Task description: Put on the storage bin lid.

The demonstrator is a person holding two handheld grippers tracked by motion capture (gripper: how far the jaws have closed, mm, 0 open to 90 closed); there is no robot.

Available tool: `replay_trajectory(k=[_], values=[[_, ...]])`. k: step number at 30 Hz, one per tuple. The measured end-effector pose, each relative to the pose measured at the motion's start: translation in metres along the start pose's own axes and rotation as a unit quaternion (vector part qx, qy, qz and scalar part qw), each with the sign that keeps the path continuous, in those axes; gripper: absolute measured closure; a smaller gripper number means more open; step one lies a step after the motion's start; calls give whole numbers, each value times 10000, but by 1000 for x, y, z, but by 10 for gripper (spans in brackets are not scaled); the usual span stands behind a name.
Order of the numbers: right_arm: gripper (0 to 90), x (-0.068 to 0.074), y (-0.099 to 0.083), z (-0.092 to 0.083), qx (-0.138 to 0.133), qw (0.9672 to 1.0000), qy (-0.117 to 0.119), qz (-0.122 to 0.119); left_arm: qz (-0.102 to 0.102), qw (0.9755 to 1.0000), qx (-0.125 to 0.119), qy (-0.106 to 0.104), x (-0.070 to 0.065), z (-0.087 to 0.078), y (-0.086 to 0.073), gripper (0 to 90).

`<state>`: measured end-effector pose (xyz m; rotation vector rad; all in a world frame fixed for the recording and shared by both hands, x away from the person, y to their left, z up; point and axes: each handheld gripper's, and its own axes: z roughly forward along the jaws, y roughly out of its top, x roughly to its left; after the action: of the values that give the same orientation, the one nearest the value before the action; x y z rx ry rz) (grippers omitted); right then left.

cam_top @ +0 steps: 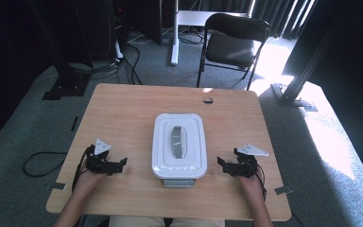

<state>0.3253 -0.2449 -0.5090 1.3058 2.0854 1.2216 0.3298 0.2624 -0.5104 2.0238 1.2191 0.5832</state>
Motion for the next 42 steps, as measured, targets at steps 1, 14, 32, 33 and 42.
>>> replay_trajectory(k=[1, 14, 32, 33, 42], values=[[138, -1, -1, -1, -1, 10000, -15, 5, -6, 10000, 3, 28, 1, -1, -1, 5], [134, -10, -10, -11, -34, 9995, -305, 118, -234, 9995, 54, 220, 15, -9, -18, 5], [132, -22, -19, -25, -75, 9962, -783, 367, -657, 9956, 18, 669, 39, -41, -39, 5], [132, -22, -19, -26, -71, 9960, -809, 380, -679, 9953, 31, 689, 40, -42, -41, 5], [132, -23, -22, -31, -70, 9928, -1097, 480, -745, 9929, 152, 914, 44, -50, -51, 5]])
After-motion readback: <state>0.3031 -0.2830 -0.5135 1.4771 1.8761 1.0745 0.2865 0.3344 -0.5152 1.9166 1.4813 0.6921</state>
